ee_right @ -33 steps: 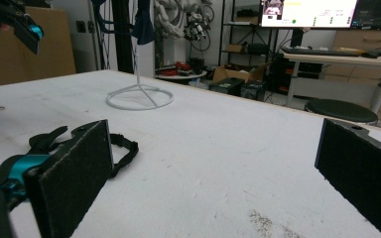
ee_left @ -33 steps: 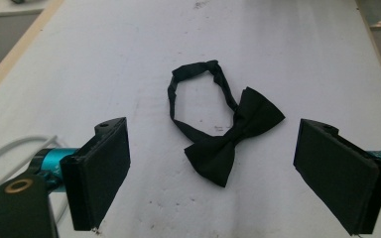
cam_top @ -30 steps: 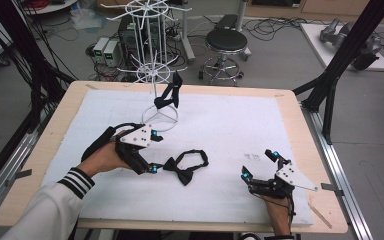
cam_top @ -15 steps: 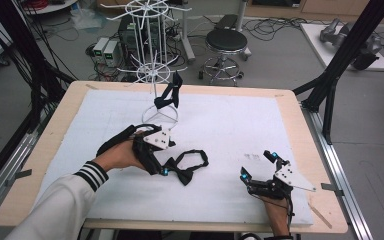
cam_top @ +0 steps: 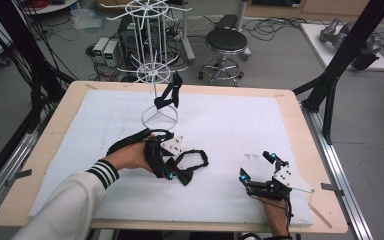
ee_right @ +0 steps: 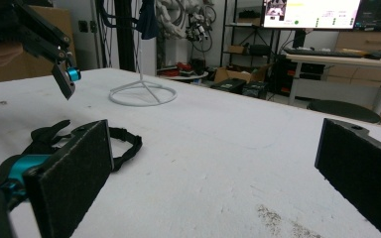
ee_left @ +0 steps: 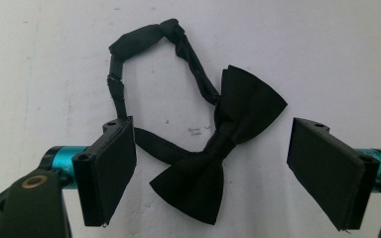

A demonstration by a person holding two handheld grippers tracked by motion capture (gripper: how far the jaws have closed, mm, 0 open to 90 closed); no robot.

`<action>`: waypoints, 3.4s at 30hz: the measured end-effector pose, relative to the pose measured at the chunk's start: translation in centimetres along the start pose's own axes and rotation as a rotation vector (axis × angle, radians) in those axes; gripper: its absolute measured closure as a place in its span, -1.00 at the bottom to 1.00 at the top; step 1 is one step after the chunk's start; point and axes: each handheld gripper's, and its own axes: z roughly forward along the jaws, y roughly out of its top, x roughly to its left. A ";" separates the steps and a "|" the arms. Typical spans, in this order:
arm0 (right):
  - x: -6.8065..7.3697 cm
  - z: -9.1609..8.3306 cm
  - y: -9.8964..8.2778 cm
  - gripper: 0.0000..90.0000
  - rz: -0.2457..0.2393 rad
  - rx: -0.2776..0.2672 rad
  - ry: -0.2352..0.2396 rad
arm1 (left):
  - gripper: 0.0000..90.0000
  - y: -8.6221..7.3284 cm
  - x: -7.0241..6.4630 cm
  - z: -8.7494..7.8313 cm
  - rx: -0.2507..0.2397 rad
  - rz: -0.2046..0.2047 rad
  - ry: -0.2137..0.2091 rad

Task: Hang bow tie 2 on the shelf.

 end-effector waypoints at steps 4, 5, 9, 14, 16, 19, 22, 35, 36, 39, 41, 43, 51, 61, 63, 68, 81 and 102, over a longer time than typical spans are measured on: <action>0.1 -0.1 0.0 -0.98 0.006 -0.001 -0.002 | -0.54 0.1 0.2 0.6 0.039 0.020 -0.005; 0.1 -0.1 0.0 -0.98 0.007 -0.001 -0.001 | -0.54 0.1 0.3 0.7 0.048 0.025 -0.006; 0.0 -0.1 -0.1 -0.98 0.009 -0.008 -0.001 | -0.51 0.0 0.5 1.2 0.072 0.021 -0.019; 0.0 -0.1 -0.1 -0.98 0.004 -0.012 0.000 | -0.48 0.1 0.4 1.9 0.088 0.030 -0.047; 0.0 -0.2 -0.1 -0.98 0.008 -0.015 -0.001 | -0.45 0.1 0.4 2.2 0.103 0.044 -0.053; 0.0 -0.2 -0.1 -0.98 0.008 -0.015 -0.001 | -0.44 0.0 0.4 2.4 0.115 0.046 -0.052; 0.0 -0.2 -0.1 -0.98 0.000 -0.018 0.000 | -0.39 0.1 0.4 2.5 0.114 0.049 -0.061; 0.0 -0.2 -0.1 -0.98 0.006 -0.026 -0.003 | 0.06 0.0 0.6 2.9 0.150 0.067 -0.083; 0.0 -0.2 -0.1 -0.98 0.008 -0.026 -0.003 | 0.09 0.0 0.6 2.9 0.153 0.061 -0.086; 0.0 -0.2 -0.1 -0.98 0.008 -0.026 -0.003 | 0.27 0.1 0.5 3.1 0.171 0.077 -0.082; 0.0 -0.2 -0.1 -0.98 0.009 -0.026 -0.002 | 0.41 0.1 0.5 3.0 0.175 0.073 -0.092; 0.0 -0.2 -0.1 -0.98 0.006 -0.025 -0.002 | 0.58 0.2 0.4 3.0 0.184 0.072 -0.096; 0.0 -0.2 -0.1 -0.98 0.002 -0.025 -0.003 | 0.69 0.3 0.4 3.0 0.189 0.063 -0.086; 0.0 -0.2 -0.1 -0.98 0.007 -0.021 -0.002 | 0.70 0.7 0.2 1.7 0.114 0.069 -0.042; 0.0 -0.2 -0.1 -0.98 0.006 -0.023 -0.003 | 0.70 0.8 0.1 1.3 0.085 0.065 -0.025; 0.1 -0.3 -0.1 -0.98 0.007 -0.021 -0.004 | 0.70 0.8 0.3 0.1 0.027 0.025 -0.008; 0.1 -0.3 -0.2 -0.98 0.007 -0.022 -0.005 | 0.70 0.1 0.5 -2.1 -0.164 -0.052 0.063; 0.1 -0.3 -0.2 -0.98 0.010 -0.027 -0.012 | 0.70 -1.0 0.3 -6.0 -0.343 -0.112 0.196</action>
